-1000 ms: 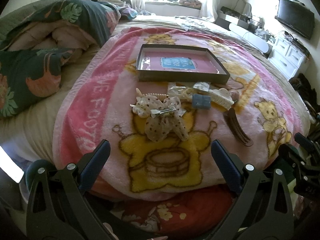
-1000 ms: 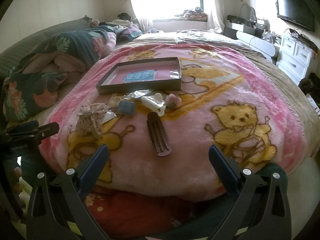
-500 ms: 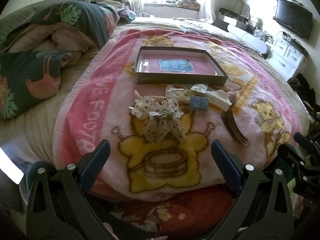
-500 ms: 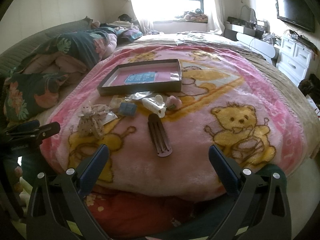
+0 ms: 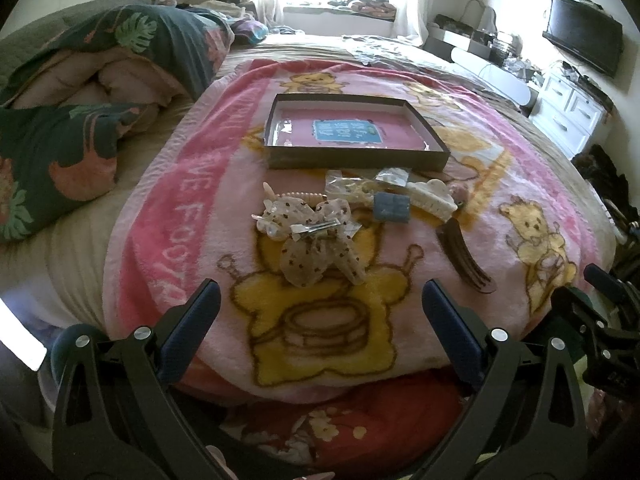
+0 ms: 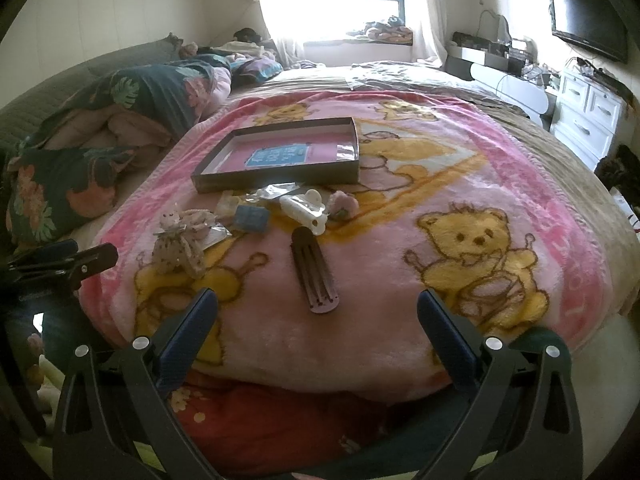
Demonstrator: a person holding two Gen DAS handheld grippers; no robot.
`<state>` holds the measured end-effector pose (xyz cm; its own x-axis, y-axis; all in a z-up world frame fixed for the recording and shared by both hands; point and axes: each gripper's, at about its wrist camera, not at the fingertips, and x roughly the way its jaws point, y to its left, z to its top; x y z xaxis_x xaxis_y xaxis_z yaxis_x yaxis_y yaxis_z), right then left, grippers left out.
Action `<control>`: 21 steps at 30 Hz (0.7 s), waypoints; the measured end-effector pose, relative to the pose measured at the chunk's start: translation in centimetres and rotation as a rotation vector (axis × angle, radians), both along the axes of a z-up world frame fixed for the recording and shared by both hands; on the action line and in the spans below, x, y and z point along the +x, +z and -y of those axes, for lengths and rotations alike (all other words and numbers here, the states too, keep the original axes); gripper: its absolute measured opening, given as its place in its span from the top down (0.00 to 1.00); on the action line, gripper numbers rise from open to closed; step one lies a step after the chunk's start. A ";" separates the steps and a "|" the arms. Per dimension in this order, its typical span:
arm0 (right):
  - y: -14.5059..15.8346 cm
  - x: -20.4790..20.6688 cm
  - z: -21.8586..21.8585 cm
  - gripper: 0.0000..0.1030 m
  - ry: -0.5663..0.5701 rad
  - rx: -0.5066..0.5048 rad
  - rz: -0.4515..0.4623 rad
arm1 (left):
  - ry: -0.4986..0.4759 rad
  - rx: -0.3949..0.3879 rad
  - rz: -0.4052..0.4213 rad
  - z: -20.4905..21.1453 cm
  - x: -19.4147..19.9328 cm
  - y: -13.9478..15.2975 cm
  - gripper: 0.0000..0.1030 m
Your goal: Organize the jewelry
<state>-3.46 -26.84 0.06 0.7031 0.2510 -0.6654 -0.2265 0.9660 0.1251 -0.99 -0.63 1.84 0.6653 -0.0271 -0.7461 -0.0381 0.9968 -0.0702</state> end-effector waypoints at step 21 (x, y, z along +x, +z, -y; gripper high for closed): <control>-0.2 0.6 1.4 0.04 -0.040 0.017 -0.005 | -0.035 -0.014 -0.025 1.4 1.4 -0.5 0.08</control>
